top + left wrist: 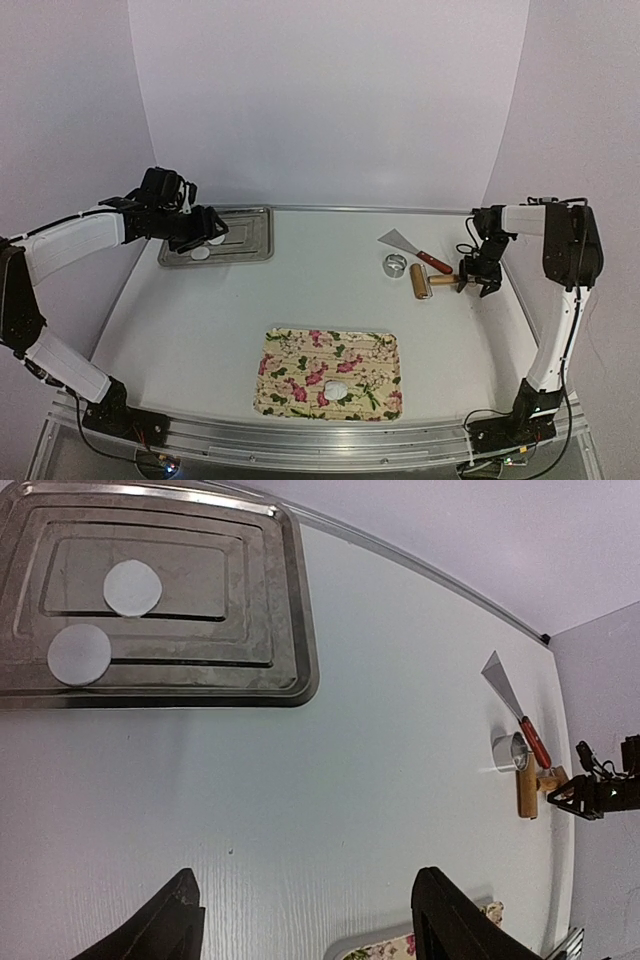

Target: Roll out the dumpling wrappers from the dough

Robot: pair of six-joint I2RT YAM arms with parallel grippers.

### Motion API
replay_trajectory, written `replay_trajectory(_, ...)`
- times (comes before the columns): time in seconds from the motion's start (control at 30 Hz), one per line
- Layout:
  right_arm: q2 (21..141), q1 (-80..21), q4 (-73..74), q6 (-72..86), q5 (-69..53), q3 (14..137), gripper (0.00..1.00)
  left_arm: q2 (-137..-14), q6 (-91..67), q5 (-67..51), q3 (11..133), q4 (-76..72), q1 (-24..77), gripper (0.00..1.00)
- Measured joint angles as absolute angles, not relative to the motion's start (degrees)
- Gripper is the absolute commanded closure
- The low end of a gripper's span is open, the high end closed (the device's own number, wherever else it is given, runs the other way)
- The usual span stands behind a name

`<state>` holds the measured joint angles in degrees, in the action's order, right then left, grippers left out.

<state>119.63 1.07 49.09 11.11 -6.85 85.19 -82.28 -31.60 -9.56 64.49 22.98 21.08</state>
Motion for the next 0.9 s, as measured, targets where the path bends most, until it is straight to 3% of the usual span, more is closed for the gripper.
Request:
replay_trajectory(0.27,119.3,2.9,49.1,2.0,-8.2,86.5,0.42,-81.7,-31.6,-10.2,64.5,23.0,21.1,0.01)
replay_trajectory(0.9,125.1,2.8,49.2,-8.8,-11.1,96.9,0.49,-81.7,-31.5,-12.0,64.5,23.1,21.1,0.0)
